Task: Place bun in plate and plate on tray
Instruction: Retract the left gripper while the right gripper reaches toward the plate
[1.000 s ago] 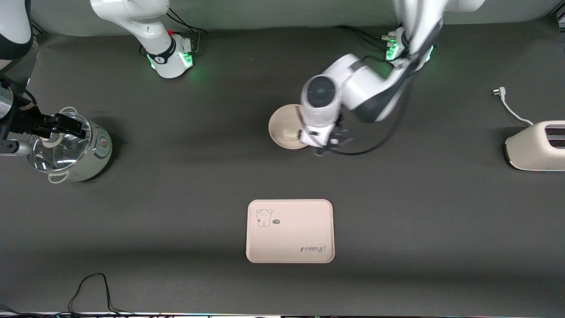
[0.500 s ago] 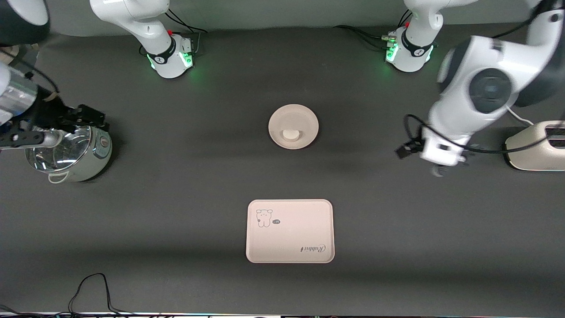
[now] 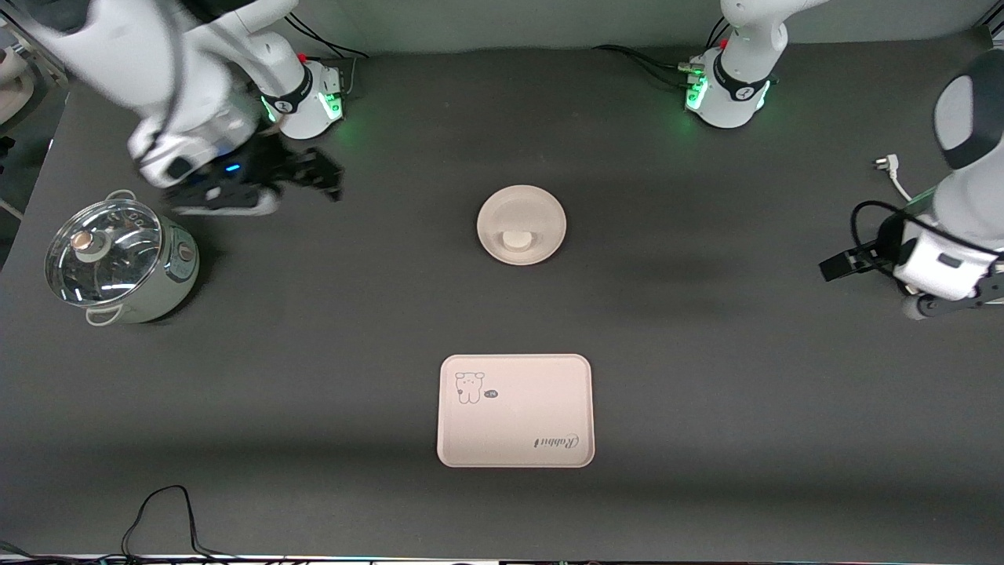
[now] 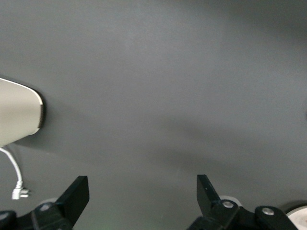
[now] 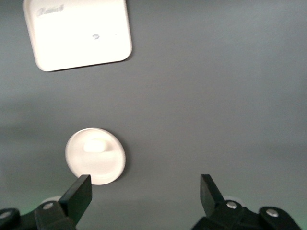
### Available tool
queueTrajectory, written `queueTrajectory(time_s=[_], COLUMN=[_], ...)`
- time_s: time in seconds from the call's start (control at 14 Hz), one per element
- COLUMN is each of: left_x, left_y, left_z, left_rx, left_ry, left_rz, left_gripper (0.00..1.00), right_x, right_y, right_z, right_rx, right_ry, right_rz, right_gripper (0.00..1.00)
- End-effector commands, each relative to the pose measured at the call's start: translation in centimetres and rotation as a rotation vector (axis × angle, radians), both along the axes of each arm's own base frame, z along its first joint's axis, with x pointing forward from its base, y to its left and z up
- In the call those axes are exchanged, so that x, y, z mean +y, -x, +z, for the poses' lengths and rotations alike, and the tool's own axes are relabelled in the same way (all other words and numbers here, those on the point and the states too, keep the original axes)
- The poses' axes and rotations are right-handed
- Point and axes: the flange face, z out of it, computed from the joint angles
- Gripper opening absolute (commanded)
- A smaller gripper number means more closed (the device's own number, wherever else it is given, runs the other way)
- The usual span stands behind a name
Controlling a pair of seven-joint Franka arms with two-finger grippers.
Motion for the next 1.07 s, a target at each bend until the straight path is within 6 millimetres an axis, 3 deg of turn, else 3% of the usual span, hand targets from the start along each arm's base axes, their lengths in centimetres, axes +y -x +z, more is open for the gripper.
queueTrajectory(time_s=[0.0,0.14,0.21,0.5,0.79,1.0], left_x=[0.2,-0.4,0.8,2.2,2.3,2.3], left_y=[0.3,0.7,0.9,2.0,2.0,2.3], left_z=[2.1,2.2,2.3,3.1,2.9,2.4], left_rx=[-0.008,0.009,0.022,0.028,0.031,0.069], left_ry=[-0.005,-0.01,-0.012,-0.031,-0.008,-0.009], left_rz=[-0.025,-0.036,-0.04,-0.036,-0.026,-0.024], left_gripper=[1.0,1.0,1.0,1.0,1.0,1.0], right_x=[4.1,6.9,8.4,14.1,15.4,14.6], right_y=[2.7,4.5,5.5,9.6,10.7,11.0], right_z=[-0.6,-1.5,-1.9,-5.2,-7.7,-12.0], right_rx=[0.027,0.029,0.028,0.032,0.039,0.021], right_ry=[-0.07,-0.089,-0.091,-0.084,-0.072,-0.062], right_rz=[-0.025,-0.012,0.0,0.077,0.097,0.082], right_gripper=[1.0,1.0,1.0,1.0,1.0,1.0])
